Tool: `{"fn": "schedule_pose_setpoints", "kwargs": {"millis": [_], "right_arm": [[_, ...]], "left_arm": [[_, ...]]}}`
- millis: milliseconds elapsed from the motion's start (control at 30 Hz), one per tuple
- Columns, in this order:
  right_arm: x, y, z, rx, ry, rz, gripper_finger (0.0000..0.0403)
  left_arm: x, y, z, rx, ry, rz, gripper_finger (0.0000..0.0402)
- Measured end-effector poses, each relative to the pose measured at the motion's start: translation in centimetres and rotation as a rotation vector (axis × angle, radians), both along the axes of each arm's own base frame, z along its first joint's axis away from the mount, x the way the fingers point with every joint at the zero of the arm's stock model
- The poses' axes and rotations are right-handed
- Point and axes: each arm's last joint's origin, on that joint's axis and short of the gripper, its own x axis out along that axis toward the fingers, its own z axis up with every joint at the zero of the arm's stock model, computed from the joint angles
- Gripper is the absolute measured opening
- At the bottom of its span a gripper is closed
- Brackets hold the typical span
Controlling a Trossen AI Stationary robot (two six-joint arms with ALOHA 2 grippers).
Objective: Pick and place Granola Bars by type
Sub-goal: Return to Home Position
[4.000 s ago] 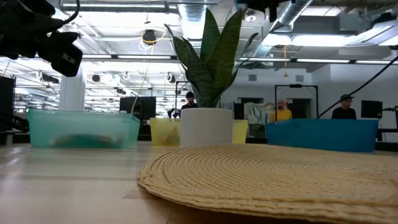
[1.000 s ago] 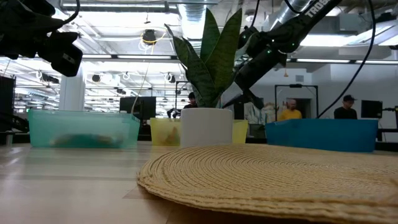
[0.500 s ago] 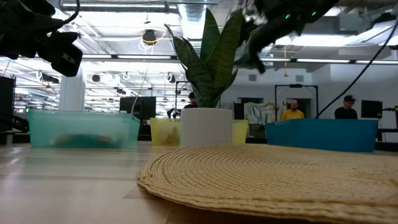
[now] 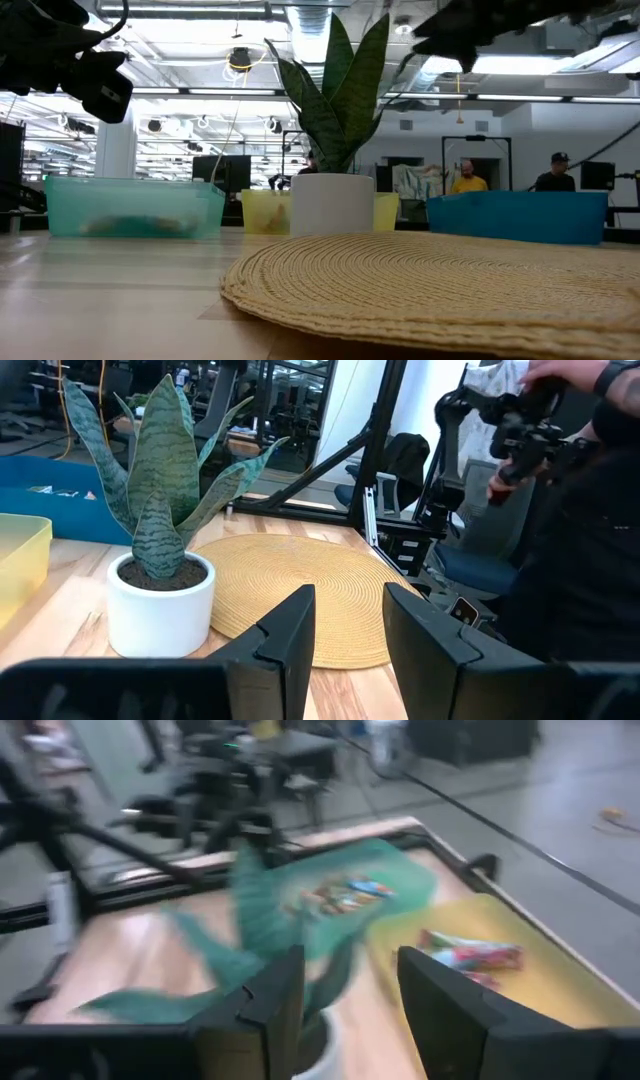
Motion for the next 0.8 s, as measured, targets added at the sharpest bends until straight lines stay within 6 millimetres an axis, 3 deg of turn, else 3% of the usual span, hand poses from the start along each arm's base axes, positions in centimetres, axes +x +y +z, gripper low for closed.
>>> {"fn": "schedule_pose_setpoints", "kwargs": {"millis": [367, 800], "right_arm": [[-5.5, 5.2, -3.9, -0.018, -0.137, 0.204, 0.0139], [-9.2, 7.2, -9.8, 0.004, -0.313, 0.346, 0.0134]], "left_arm": [[0.0, 0.0, 0.0, 0.0, 0.0, 0.0, 0.0112], [0.0, 0.0, 0.0, 0.0, 0.0, 0.0, 0.0112]]}}
